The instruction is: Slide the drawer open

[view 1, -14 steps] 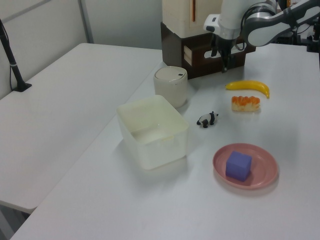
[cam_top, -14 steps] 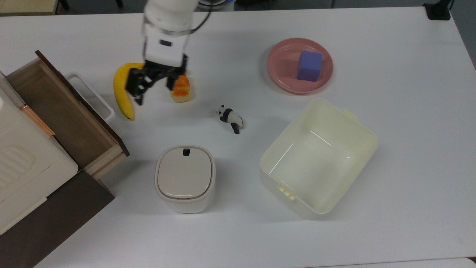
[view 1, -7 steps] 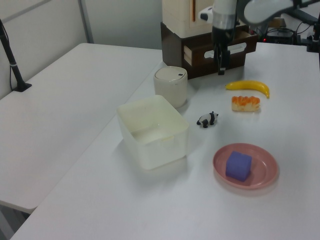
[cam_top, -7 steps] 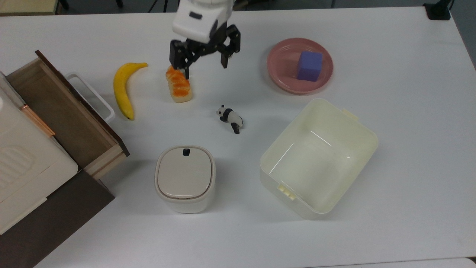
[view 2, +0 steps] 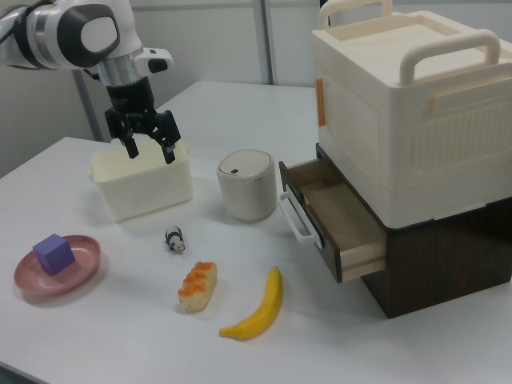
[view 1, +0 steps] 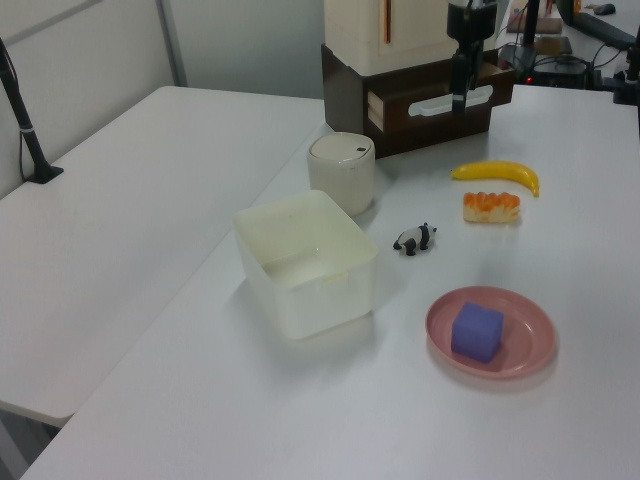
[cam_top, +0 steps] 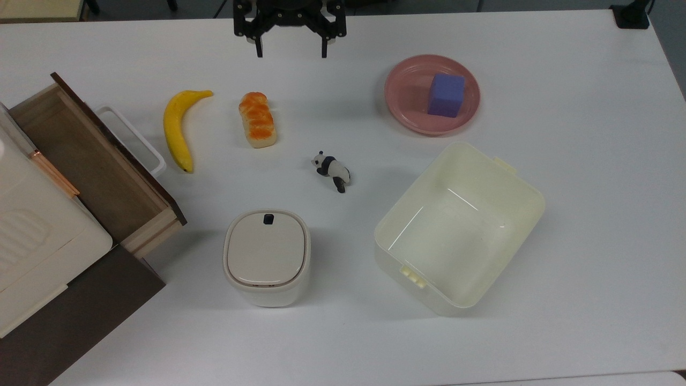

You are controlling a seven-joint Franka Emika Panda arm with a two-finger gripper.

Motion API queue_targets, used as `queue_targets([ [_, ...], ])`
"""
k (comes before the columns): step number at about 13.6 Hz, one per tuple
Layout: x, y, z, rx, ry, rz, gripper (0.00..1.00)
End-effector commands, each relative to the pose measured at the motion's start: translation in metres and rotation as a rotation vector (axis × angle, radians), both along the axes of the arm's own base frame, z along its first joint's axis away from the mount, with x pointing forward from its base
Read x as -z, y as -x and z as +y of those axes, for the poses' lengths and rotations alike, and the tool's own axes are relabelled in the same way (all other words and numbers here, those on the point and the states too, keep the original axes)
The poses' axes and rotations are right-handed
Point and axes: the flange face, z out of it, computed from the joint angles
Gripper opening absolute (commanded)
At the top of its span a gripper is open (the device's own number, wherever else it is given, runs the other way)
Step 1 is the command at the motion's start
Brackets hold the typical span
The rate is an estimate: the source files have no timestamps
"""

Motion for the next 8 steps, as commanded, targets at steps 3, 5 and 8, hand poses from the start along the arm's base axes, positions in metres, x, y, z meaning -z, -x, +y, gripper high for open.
queue_targets([
  [3, -0.0067, 0.0071, -0.0028, 0.020, 0.036, 0.016, 1.00],
  [5, -0.0054, 0.0074, -0.0021, 0.009, 0.065, 0.019, 1.00],
  [8, -0.0042, 0.0060, -0.0035, 0.012, 0.062, 0.020, 1.00],
])
